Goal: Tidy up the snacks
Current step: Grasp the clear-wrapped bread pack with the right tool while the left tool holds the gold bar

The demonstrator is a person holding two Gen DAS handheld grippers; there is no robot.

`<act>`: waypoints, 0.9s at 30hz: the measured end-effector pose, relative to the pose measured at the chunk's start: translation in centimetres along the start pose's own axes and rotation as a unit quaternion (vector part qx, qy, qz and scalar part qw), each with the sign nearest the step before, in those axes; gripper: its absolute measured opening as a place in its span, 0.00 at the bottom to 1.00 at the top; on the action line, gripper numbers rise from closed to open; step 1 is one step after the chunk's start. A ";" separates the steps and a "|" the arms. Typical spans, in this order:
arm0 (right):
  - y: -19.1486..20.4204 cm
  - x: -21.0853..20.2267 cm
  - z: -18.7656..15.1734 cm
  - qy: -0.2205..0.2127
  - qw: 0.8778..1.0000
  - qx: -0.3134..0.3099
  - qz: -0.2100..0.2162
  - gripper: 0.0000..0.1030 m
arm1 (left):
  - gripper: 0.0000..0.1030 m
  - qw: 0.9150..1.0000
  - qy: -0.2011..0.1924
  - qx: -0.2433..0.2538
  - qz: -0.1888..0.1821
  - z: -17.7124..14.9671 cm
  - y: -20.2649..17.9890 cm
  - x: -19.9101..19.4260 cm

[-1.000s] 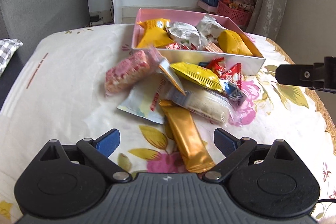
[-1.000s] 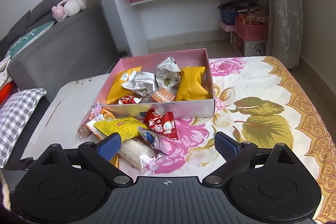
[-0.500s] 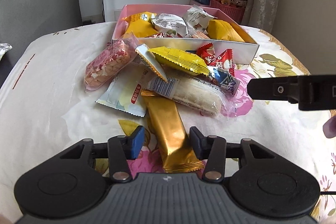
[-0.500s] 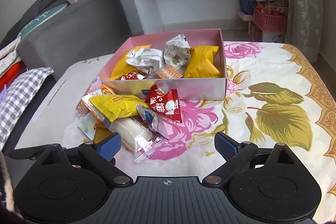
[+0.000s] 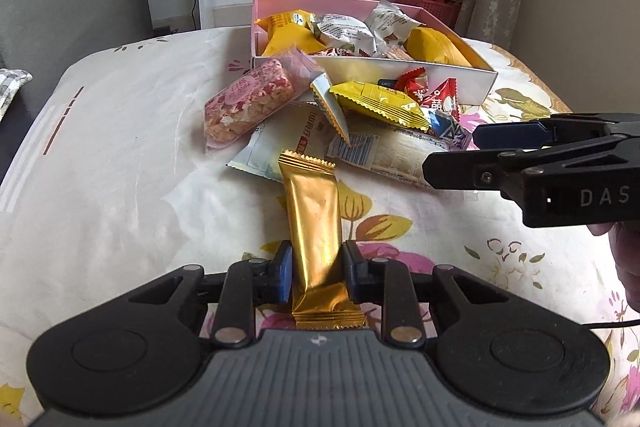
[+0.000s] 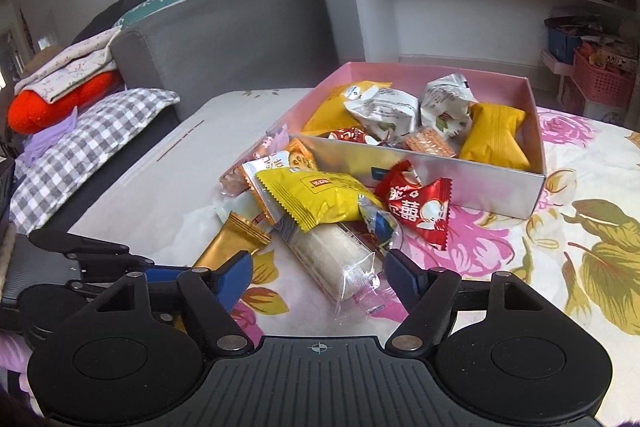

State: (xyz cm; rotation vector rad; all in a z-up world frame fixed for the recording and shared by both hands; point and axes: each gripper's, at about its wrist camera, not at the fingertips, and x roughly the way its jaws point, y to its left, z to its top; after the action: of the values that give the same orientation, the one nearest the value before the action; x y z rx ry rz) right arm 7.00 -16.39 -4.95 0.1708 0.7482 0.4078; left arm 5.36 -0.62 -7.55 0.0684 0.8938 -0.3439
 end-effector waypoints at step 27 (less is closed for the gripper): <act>2.7 3.3 -0.4 0.073 0.992 -0.092 -0.040 0.41 | 0.30 1.000 -0.006 -0.009 0.007 0.2 1.8 0.3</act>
State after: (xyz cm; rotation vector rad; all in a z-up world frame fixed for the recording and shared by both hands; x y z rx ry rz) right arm 8.10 -12.52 -6.50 -0.0626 0.8535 0.4142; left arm 6.28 0.90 -7.80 0.0566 0.8833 -0.3233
